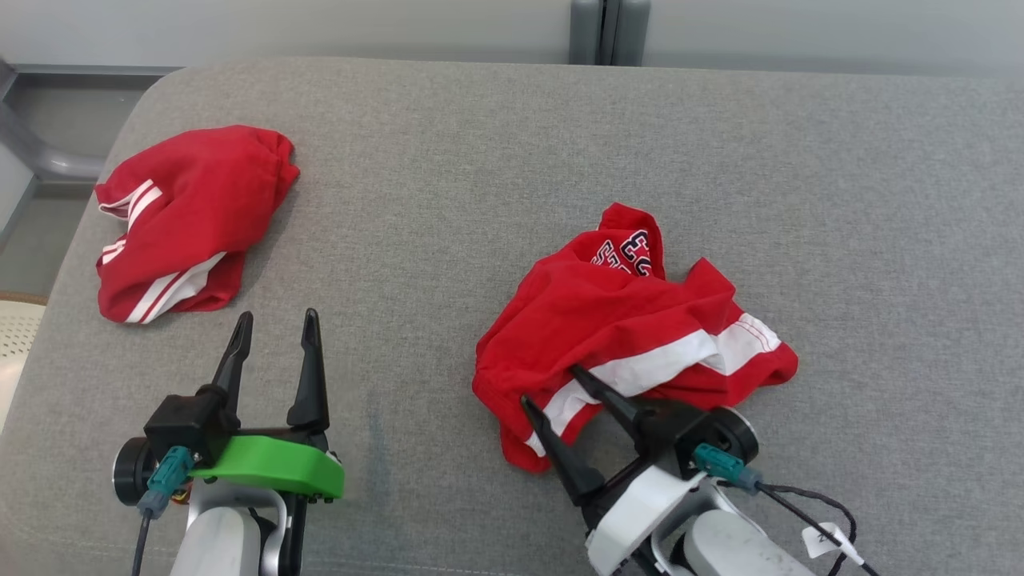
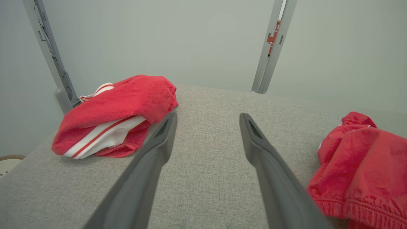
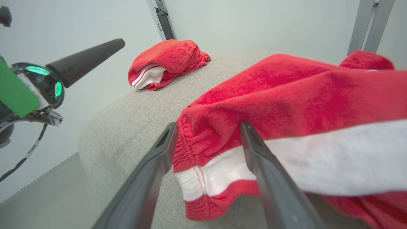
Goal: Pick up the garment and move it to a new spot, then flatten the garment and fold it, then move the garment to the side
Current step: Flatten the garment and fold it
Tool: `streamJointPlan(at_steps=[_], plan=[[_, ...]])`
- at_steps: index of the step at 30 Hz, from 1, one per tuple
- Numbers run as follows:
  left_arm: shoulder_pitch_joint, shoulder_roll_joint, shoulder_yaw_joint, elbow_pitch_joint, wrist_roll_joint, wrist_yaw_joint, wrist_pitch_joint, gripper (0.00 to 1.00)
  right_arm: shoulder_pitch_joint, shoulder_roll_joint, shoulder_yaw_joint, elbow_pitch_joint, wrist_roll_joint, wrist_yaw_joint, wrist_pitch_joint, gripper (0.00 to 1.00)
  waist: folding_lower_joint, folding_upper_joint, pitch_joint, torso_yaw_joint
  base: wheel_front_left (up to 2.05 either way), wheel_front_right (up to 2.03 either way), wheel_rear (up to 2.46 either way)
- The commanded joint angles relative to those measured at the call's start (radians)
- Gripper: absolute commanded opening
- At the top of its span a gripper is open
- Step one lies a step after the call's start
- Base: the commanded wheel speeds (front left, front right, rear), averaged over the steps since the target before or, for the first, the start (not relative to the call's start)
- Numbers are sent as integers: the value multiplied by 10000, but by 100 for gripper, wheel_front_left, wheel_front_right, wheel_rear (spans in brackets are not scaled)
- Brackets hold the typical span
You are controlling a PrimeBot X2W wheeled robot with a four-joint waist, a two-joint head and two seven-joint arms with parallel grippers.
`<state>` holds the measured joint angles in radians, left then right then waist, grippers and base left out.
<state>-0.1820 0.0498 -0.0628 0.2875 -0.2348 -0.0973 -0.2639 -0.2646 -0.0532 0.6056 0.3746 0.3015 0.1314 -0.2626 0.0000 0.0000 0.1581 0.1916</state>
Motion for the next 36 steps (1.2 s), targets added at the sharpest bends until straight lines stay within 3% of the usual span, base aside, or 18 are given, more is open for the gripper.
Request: streamJointPlan(at_steps=[1,8,16,21,30,31,32,33,36], plan=[[106,14,56,-14,50,16,-7,100,-8,-168,-256,-238,-134,-14,-32,100,0,0,-53,-115,0,0,0],[127,14,13,-53,-47,68,-7,100,274,-708,-2061,-1075,-455,-14,-32,100,0,0,-169,-275,0,0,0],[39,14,-39,-117,-69,60,-7,100,-375,-1467,-3930,-248,-1115,-14,-33,100,0,0,30,-239,0,0,0],[-119,14,-142,-133,-97,78,-7,100,-906,-1715,-4285,1080,-1357,-14,-31,100,0,0,213,-83,0,0,0],[-203,14,-274,-128,-204,138,-7,100,-1281,-1511,-4012,3343,-1141,-14,-33,100,0,0,387,170,0,0,0],[-194,14,-283,-141,-211,155,-7,100,-1280,-1480,-3977,3427,-1091,-14,-33,77,0,0,395,173,0,0,0],[-176,14,-283,-151,-218,169,-7,100,-1273,-1462,-3927,3496,-1057,-14,-33,33,0,0,399,165,0,0,0],[-158,14,-282,-154,-217,181,-7,100,-1262,-1437,-3904,3520,-980,-14,-33,0,0,0,397,150,0,0,0],[-68,14,-221,-136,-219,226,-7,100,-1213,-1423,-4064,3334,-837,-14,-33,0,0,0,337,34,0,0,0]])
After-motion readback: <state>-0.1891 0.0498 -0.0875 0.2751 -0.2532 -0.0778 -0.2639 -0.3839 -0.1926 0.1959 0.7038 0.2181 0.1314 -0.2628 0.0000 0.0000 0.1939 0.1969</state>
